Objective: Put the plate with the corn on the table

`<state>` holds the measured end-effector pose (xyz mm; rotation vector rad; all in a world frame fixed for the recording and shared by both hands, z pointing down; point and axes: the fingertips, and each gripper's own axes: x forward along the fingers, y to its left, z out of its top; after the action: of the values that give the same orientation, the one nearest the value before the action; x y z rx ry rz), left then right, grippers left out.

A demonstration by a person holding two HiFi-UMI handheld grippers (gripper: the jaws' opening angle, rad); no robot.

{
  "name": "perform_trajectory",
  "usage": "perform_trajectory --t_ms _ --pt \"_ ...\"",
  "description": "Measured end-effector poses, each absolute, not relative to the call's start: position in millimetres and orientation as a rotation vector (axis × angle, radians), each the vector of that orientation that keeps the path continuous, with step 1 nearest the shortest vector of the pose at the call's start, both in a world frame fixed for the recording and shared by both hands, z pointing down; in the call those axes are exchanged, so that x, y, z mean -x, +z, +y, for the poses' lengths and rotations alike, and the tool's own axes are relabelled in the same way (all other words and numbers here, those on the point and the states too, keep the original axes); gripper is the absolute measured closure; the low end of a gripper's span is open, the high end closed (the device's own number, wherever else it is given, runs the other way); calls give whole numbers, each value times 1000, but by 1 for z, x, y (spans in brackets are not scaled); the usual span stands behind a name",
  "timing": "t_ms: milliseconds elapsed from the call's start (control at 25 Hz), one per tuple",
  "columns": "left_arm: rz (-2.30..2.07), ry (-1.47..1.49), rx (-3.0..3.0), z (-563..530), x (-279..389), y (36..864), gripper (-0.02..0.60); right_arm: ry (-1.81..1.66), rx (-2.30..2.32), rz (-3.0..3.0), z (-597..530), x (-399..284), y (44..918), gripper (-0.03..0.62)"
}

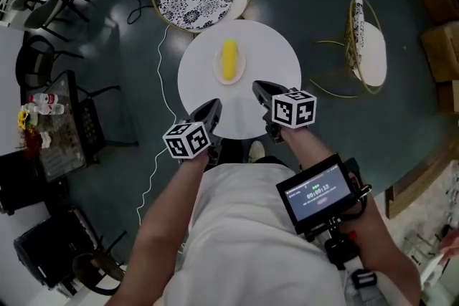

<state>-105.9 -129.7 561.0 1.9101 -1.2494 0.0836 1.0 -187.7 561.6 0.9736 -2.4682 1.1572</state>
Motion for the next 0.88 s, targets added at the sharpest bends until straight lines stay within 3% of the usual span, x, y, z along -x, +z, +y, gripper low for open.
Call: perform_trajectory --t_ms 880 --pt "-1270 78 -2106 -38 81 504 574 1046 -838 -2651 -89 -27 494 585"
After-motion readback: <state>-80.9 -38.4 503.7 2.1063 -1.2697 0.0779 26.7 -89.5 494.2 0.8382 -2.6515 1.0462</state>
